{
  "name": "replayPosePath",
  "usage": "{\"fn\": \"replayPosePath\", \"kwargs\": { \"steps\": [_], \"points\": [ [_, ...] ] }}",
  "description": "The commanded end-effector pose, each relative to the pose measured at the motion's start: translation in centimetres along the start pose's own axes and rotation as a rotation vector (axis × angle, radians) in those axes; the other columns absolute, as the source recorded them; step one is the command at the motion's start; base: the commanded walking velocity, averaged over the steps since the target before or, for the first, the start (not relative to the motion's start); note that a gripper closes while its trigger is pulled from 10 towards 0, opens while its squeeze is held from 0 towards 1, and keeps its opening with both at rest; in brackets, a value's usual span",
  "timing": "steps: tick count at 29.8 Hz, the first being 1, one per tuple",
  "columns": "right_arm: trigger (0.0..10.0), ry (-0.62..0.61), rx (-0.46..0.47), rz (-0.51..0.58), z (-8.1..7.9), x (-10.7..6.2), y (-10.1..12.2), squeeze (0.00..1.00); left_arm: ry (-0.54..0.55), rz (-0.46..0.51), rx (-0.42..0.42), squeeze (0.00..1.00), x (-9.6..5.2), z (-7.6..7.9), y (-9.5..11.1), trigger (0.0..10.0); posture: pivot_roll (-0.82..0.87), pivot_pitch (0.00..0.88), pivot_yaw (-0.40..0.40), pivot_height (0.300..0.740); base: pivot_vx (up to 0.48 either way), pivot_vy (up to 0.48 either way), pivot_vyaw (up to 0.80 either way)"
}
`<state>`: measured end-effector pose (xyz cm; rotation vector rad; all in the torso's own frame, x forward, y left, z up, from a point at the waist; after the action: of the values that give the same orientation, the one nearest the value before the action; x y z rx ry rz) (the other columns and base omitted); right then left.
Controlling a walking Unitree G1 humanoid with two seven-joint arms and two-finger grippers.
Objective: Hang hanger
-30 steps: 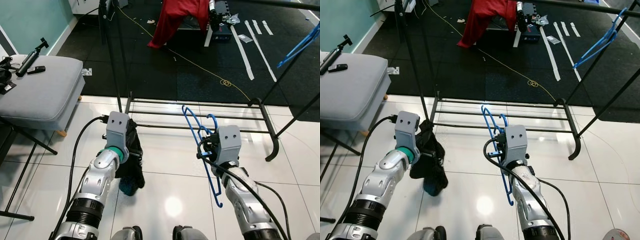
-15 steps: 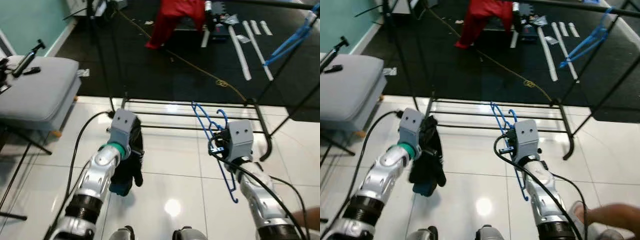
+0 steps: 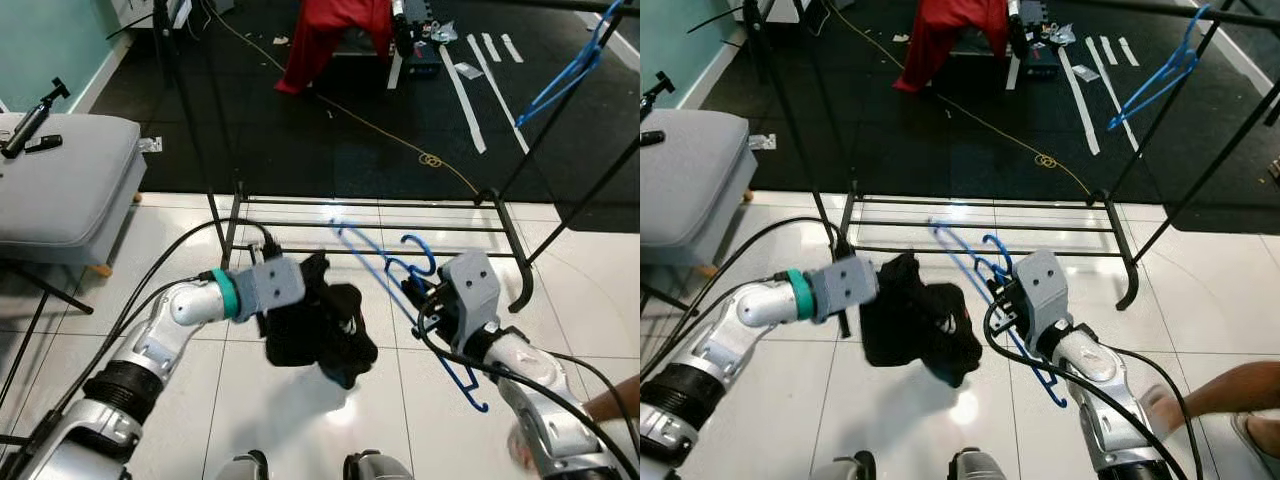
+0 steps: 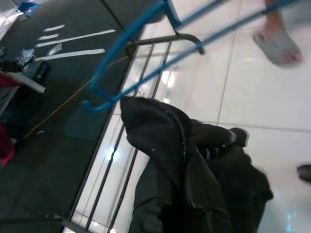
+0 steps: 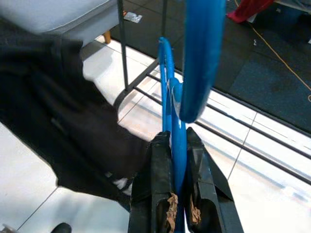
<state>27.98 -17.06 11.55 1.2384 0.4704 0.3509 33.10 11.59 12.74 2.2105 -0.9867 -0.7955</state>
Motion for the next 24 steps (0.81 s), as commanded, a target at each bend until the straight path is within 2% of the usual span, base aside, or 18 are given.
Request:
{"fn": "replayPosePath", "kwargs": {
  "steps": [1, 5, 7, 8, 10, 12, 13, 19, 22, 24],
  "points": [
    [10.0, 0.042, 0.002, -0.006, -0.5, -0.4, -0.2, 0.0, -0.017, 0.011, 0.054, 0.0, -0.2, -0.4, 0.2, 10.0, -0.1, 0.089, 0.065, 0.74, 0.0, 0.0, 0.0],
    [10.0, 0.102, -0.036, -0.028, -1.0, -0.9, -0.2, 0.0, -0.017, 0.042, 0.104, 0.0, -0.4, -1.2, 0.6, 10.0, -0.1, 0.082, 0.075, 0.74, 0.0, 0.0, 0.0],
    [10.0, 0.202, -0.111, -0.079, -1.6, -1.8, -0.5, 0.0, -0.028, 0.07, 0.148, 0.0, -0.4, -1.7, 1.2, 10.0, -0.1, 0.074, 0.08, 0.74, 0.0, 0.0, 0.0],
    [10.0, 0.202, -0.111, -0.079, -1.6, -1.8, -0.5, 0.0, -0.028, 0.07, 0.148, 0.0, -0.4, -1.7, 1.2, 10.0, -0.1, 0.074, 0.08, 0.74, 0.0, 0.0, 0.0],
    [10.0, 0.281, -0.177, -0.124, -1.9, -2.7, -0.7, 0.0, -0.045, 0.086, 0.172, 0.0, -0.6, -2.1, 1.4, 10.0, -0.1, 0.066, 0.084, 0.74, 0.0, 0.0, 0.0],
    [10.0, 0.281, -0.177, -0.124, -1.9, -2.7, -0.7, 0.0, -0.045, 0.086, 0.172, 0.0, -0.6, -2.1, 1.4, 10.0, -0.1, 0.066, 0.084, 0.74, 0.0, 0.0, 0.0],
    [10.0, 0.325, -0.222, -0.154, -1.8, -3.5, -0.7, 0.0, -0.064, 0.096, 0.198, 0.0, -0.8, -2.3, 1.4, 10.0, -0.1, 0.062, 0.085, 0.74, 0.0, 0.0, 0.0],
    [10.0, 0.341, -0.223, -0.161, -1.7, -3.9, -0.6, 0.0, -0.073, 0.098, 0.213, 0.0, -0.9, -2.5, 1.4, 10.0, -0.1, 0.058, 0.086, 0.74, 0.0, 0.0, 0.0],
    [10.0, 0.38, -0.222, -0.173, -1.0, -5.4, 0.3, 0.0, -0.108, 0.101, 0.255, 0.0, -1.3, -2.5, 1.1, 10.0, -0.1, 0.05, 0.087, 0.74, 0.0, 0.0, 0.0],
    [10.0, 0.384, -0.228, -0.175, -0.7, -5.9, 0.6, 0.0, -0.116, 0.103, 0.258, 0.0, -1.4, -2.5, 1.1, 10.0, -0.1, 0.051, 0.089, 0.74, 0.0, 0.0, 0.0]
  ]
}}
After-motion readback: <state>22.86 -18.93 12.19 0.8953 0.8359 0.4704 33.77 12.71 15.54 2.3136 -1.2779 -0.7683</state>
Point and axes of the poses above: a point about 5 cm out from each wrist's last joint towards the gripper, its own x axis pointing out of the wrist towards the gripper, its own y axis along the axis of the wrist's last joint, z = x × y, the point moved 1 cm from there along x, pointing out of the wrist towards the gripper, and after that the axes turned 3 degrees about -x, right-handed, at the moved point
